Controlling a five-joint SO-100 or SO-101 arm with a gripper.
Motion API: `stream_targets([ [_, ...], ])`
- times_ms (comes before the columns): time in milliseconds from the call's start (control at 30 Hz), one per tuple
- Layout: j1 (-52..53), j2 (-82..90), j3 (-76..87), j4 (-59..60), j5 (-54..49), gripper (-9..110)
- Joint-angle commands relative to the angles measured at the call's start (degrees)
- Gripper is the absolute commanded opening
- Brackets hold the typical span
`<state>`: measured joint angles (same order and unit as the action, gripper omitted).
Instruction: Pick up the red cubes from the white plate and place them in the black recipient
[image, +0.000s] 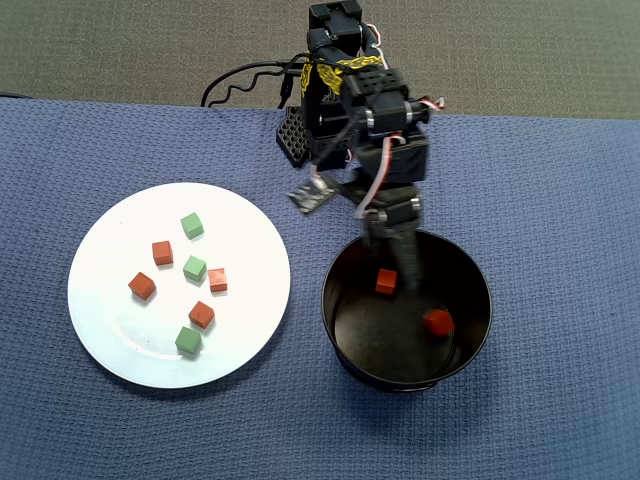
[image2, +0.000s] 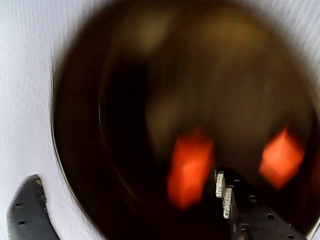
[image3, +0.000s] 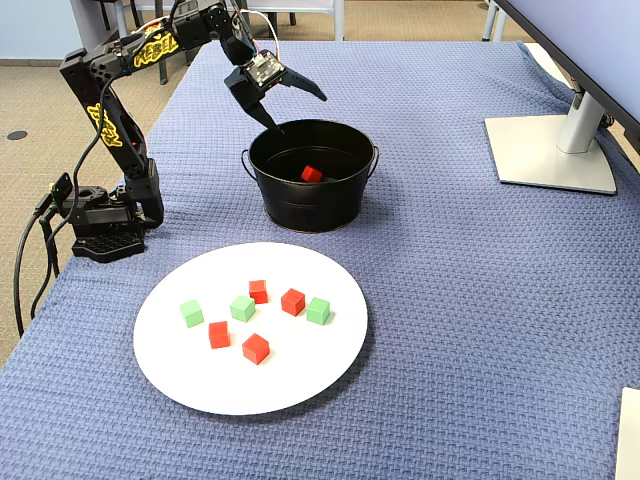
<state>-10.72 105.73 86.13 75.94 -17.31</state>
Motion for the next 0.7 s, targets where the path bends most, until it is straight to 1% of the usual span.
stream_targets([
  [0, 17.05, 0.44, -7.12, 3.52, -3.34, 25],
  [67, 24.26, -0.97, -6.77, 4.83, -7.12, 24],
  [133, 30.76, -2.99, -4.75, 3.52, -9.14, 18],
  [167, 33.31, -4.39, -3.69, 2.02, -9.76, 16],
  [233, 36.83, -8.53, -2.64, 0.26, -11.25, 15],
  [300, 38.67, -12.3, -2.46, -0.26, -11.95, 16],
  [400, 39.55, -16.17, -1.23, -1.58, -14.68, 22],
  [500, 38.94, -18.37, 1.41, -2.9, -21.97, 24],
  [667, 39.38, -19.07, 4.66, -4.31, -31.11, 25],
])
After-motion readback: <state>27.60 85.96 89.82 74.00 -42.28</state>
